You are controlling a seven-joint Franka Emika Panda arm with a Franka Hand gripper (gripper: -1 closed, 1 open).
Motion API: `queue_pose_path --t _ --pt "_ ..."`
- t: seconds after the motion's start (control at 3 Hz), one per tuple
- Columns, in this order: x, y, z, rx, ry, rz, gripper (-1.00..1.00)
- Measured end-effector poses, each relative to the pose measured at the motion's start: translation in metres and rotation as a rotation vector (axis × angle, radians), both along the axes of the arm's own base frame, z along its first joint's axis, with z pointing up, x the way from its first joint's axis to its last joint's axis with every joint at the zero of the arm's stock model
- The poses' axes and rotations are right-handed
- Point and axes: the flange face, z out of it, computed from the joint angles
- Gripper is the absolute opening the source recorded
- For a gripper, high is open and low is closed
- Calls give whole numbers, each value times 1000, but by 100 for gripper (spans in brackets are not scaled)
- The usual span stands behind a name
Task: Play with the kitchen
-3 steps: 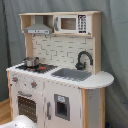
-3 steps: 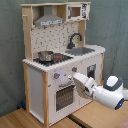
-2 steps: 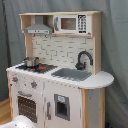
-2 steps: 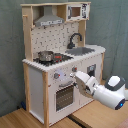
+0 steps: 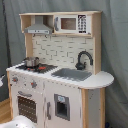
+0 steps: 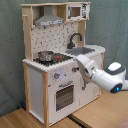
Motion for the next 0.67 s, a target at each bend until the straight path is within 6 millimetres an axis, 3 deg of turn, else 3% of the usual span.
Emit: queue_pose_path --t 0.67 --pt "30 -42 81 57 14 -104 100"
